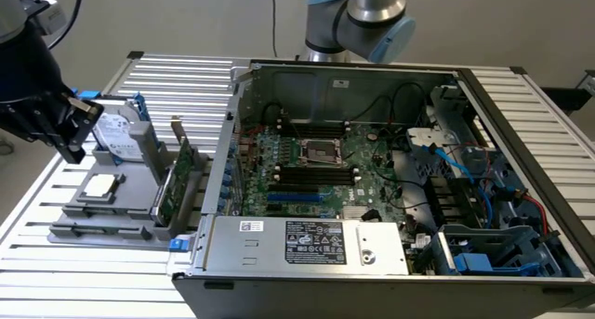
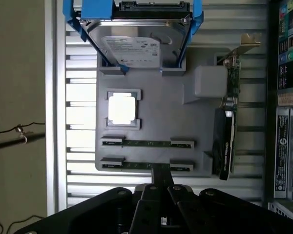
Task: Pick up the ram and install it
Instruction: 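Reach for the ram, then pick up the ram and move it above insertion slot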
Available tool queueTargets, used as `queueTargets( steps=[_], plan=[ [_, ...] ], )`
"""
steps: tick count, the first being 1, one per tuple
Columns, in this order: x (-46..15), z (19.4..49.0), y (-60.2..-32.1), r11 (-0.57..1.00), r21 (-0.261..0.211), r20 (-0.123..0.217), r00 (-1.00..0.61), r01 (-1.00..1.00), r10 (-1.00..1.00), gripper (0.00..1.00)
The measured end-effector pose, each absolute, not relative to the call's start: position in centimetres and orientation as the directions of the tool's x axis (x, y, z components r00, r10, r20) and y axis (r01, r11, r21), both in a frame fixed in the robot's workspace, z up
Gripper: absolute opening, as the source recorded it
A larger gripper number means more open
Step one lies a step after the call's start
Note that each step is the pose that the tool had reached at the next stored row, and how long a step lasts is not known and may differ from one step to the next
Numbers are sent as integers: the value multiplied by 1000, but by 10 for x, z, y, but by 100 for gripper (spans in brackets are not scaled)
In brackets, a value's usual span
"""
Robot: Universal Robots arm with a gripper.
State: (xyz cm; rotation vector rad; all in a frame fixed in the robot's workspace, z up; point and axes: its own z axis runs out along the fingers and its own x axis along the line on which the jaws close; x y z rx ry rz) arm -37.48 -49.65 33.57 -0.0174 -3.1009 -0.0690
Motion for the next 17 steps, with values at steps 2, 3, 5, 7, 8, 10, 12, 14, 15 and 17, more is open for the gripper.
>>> queueTargets(
  steps=[2, 3, 5, 7, 8, 10, 12, 14, 15, 17],
  plan=[
    [-375, 336, -498, 999, 44, 40, -999, 12, 10, 11],
    [-375, 336, -498, 999, 44, 40, -999, 12, 10, 11],
    [-375, 336, -498, 999, 44, 40, -999, 12, 10, 11],
    [-375, 336, -498, 999, 44, 40, -999, 12, 10, 11],
    [-375, 336, -498, 999, 44, 40, -999, 12, 10, 11],
    [-375, 336, -498, 999, 45, 40, -999, 12, 10, 11],
    [-375, 336, -498, 999, 45, 40, -999, 12, 10, 11],
    [-375, 336, -498, 999, 44, 40, -999, 12, 10, 11],
    [-375, 336, -498, 999, 45, 40, -999, 12, 10, 11],
    [-375, 336, -498, 999, 44, 40, -999, 12, 10, 11]
  ],
)
